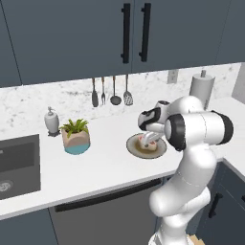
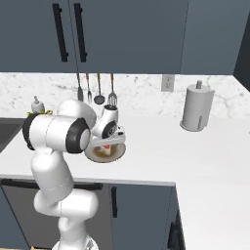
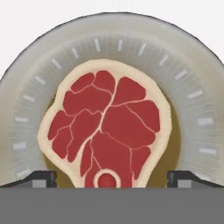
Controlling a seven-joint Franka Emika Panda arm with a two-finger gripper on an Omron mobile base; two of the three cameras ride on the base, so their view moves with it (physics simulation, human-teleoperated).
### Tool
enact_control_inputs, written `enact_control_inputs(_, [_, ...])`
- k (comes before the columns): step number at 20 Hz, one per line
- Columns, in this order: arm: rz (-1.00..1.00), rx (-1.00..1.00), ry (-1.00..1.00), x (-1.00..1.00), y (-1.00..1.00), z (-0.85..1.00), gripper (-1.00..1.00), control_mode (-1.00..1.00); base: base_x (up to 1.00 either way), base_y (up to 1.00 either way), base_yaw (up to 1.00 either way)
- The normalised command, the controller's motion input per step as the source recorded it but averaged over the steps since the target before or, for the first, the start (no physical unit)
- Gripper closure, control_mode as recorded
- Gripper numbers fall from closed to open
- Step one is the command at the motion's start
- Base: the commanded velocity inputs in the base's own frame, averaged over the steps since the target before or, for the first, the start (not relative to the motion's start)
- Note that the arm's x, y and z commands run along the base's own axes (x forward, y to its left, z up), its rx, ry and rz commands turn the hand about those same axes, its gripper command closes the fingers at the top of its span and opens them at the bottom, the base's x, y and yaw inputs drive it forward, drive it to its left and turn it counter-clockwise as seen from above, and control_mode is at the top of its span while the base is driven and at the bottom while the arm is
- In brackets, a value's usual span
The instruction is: Pick up the knife from the drawer and place it on the cutting board. Then place the meat from the plate to the cutting board.
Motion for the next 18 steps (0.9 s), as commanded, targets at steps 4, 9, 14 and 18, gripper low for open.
enact_control_inputs(4, [0.0, -0.01, 0.0, 0.03, 0.0, -0.14, -1.0, -1.0, 0.0, 0.0, 0.0])
enact_control_inputs(9, [0.0, -0.01, 0.0, -0.04, 0.0, -0.22, -1.0, -1.0, 0.0, 0.0, 0.0])
enact_control_inputs(14, [0.0, 0.0, 0.0, -0.11, -0.06, -0.14, -1.0, -1.0, 0.0, 0.0, 0.0])
enact_control_inputs(18, [0.0, 0.0, 0.0, -0.36, -0.26, -0.03, -1.0, -1.0, 0.0, 0.0, 0.0])
